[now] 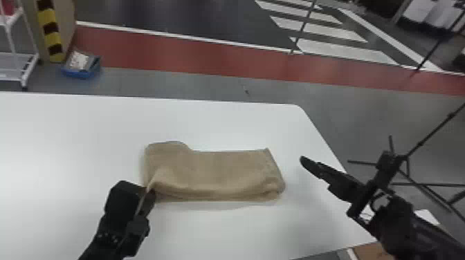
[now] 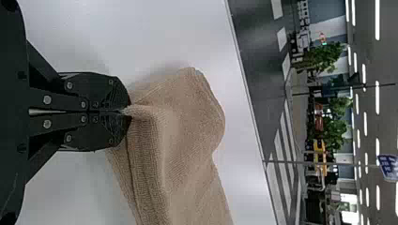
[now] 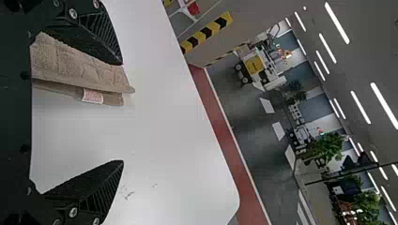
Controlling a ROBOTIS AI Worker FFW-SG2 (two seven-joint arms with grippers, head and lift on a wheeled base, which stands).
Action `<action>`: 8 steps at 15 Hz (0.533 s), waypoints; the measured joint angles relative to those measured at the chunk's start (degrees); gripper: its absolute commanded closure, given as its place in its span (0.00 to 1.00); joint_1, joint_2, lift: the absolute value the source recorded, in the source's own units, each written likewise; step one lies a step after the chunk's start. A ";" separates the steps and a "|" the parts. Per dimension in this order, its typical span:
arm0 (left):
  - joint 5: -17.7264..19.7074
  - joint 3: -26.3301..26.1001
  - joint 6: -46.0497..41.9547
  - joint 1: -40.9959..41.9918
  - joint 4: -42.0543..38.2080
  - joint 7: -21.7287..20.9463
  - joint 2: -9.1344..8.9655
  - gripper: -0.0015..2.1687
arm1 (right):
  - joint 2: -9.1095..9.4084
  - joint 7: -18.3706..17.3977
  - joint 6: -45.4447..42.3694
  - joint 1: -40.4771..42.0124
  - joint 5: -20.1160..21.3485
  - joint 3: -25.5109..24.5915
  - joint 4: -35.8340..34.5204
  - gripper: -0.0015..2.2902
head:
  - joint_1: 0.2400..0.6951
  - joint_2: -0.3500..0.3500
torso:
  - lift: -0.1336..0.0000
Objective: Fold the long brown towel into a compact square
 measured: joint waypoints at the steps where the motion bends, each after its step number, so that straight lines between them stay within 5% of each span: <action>1: 2.79 0.65 0.73 0.52 -0.80 0.06 0.00 0.93 | -0.06 0.05 0.21 -0.01 0.22 0.83 0.00 0.06 | 1.00 0.00 | 0.08; 5: 12.68 2.65 2.76 2.57 -4.18 0.26 -0.02 0.93 | -0.18 0.03 1.03 0.07 1.43 4.41 -0.30 0.10 | 1.00 0.00 | 0.08; 8: 15.08 3.04 3.07 4.01 -6.54 0.76 0.05 0.93 | -0.18 -0.02 3.46 -0.17 3.42 6.81 -0.42 0.22 | 1.00 0.00 | 0.08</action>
